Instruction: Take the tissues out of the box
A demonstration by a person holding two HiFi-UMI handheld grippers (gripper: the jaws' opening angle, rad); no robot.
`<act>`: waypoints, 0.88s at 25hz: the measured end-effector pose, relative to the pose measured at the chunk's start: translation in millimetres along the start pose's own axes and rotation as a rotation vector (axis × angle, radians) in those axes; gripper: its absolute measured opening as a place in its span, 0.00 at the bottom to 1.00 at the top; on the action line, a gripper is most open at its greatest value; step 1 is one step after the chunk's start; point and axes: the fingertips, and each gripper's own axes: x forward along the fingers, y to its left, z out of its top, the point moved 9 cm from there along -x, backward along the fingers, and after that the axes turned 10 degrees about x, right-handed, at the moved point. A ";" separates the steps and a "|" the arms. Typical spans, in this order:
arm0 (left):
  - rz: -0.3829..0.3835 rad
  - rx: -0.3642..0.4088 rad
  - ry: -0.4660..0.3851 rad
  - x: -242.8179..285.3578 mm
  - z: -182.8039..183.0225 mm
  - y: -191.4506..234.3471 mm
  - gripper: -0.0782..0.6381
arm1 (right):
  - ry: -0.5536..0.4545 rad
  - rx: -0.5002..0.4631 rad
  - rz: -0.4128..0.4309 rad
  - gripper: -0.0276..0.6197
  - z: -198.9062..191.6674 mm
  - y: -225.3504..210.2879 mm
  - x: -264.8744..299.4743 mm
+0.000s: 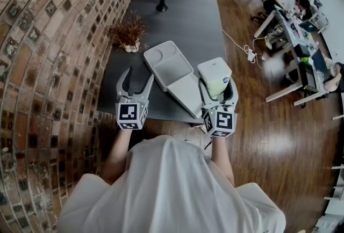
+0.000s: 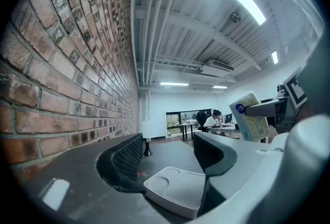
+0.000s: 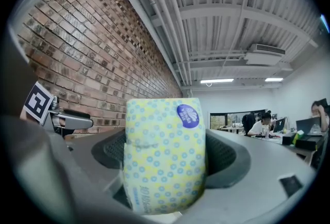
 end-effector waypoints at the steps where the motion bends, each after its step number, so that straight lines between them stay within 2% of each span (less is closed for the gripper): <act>1: 0.002 0.000 0.001 -0.2 -0.1 0.1 0.53 | -0.002 0.007 0.004 0.72 0.4 -0.5 0.1; 5: 0.008 0.001 0.004 -0.5 -0.8 1.2 0.53 | -0.009 0.020 0.012 0.72 1.6 -1.8 1.5; 22: 0.004 0.014 -0.006 -1.6 4.2 -2.0 0.53 | 0.067 -0.066 0.051 0.72 -9.2 10.1 6.8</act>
